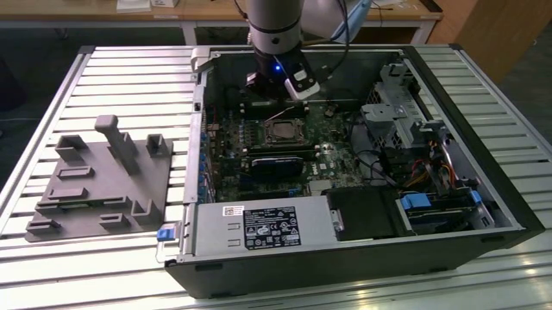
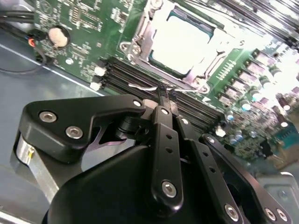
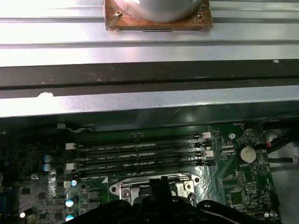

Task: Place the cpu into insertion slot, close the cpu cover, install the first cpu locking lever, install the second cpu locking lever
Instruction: 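Install the first cpu locking lever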

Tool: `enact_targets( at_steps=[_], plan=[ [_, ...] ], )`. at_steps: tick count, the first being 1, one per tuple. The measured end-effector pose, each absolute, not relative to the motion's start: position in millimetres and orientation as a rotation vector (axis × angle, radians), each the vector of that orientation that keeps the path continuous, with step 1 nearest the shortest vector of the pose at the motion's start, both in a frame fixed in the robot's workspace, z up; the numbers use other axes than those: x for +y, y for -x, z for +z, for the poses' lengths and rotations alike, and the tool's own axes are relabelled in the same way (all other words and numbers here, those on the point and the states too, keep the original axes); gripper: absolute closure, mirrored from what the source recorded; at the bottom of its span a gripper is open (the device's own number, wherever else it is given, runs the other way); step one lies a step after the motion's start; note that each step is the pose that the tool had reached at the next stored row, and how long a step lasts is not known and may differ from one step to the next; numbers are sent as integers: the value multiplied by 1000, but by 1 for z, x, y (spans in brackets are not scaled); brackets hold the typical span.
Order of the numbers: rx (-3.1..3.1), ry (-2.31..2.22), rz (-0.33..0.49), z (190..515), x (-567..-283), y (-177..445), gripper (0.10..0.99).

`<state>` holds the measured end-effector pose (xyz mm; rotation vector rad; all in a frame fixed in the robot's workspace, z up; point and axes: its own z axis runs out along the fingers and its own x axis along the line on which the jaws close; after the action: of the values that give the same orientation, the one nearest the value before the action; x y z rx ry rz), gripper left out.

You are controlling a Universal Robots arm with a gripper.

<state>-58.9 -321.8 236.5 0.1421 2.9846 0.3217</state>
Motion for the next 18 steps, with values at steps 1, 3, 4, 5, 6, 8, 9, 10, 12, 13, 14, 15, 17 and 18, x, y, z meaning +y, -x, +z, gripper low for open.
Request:
enact_targets(
  at_steps=[1,3,4,5,6,8,9,10,12,13,14,15,17,18],
  plan=[
    [2978,-141,322,236,-322,59,980],
    [2968,-139,321,234,-322,59,980],
    [2963,-138,321,233,-322,59,980],
    [2960,-137,321,232,-322,59,980],
    [2956,-136,321,230,-322,59,980],
    [2949,-135,321,228,-322,59,980],
    [2946,-134,321,227,-322,59,980],
    [2943,-134,321,226,-322,59,980],
    [2943,-134,320,224,-322,59,980],
    [2943,-134,320,224,-321,59,980],
    [2943,-134,320,224,-321,59,980],
    [2943,-134,320,224,-320,59,980],
    [2943,-134,320,223,-319,59,980],
    [2943,-133,320,223,-318,58,980]
  ],
)
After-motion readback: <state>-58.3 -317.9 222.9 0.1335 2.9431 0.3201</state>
